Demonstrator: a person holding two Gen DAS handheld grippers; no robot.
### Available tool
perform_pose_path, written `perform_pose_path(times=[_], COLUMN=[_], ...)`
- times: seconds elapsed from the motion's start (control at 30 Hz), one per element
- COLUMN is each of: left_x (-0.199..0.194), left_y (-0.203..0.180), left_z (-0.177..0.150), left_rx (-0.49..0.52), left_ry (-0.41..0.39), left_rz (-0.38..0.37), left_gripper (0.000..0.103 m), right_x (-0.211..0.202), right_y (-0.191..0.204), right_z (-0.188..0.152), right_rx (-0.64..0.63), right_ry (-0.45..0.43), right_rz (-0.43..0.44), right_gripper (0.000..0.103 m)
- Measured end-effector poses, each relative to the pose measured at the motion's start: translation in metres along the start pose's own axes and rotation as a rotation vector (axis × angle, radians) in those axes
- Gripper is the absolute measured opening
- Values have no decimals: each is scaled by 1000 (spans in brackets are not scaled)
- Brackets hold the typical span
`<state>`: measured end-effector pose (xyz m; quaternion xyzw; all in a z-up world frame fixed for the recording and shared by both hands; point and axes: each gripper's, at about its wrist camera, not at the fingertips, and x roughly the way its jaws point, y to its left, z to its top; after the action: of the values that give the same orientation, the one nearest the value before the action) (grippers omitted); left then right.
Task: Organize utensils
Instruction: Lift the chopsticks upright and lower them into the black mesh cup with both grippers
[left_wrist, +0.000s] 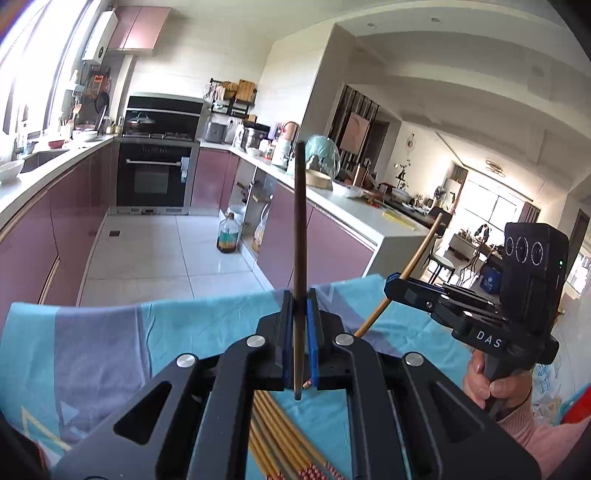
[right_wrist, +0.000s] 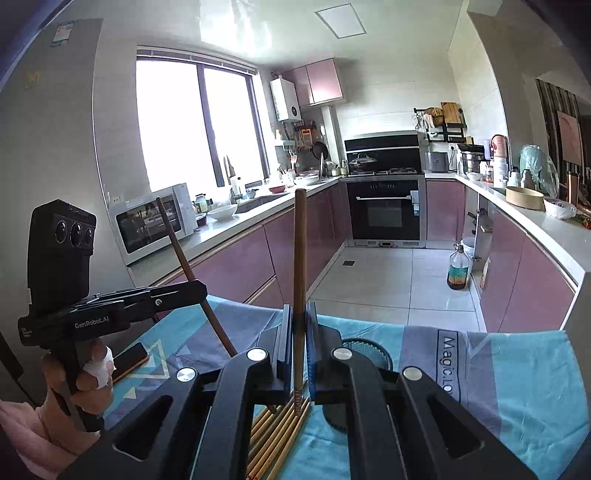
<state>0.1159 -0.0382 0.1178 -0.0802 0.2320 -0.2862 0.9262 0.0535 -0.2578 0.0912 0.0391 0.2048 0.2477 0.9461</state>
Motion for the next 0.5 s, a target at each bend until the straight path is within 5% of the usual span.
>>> perform_pose_path(times=[0.3,0.5], left_x=[30,72], left_y=[-28,-38], left_z=[45,41], left_rx=[36,72], left_ry=[-31,54], left_rz=[0,13], left_gripper=[7,7], right_x=[10,36], right_y=[-28,-42], right_z=[28,25], right_rx=[-4,-3], right_ry=[-37,33], right_rz=[-51,-64], right_gripper=[5,5])
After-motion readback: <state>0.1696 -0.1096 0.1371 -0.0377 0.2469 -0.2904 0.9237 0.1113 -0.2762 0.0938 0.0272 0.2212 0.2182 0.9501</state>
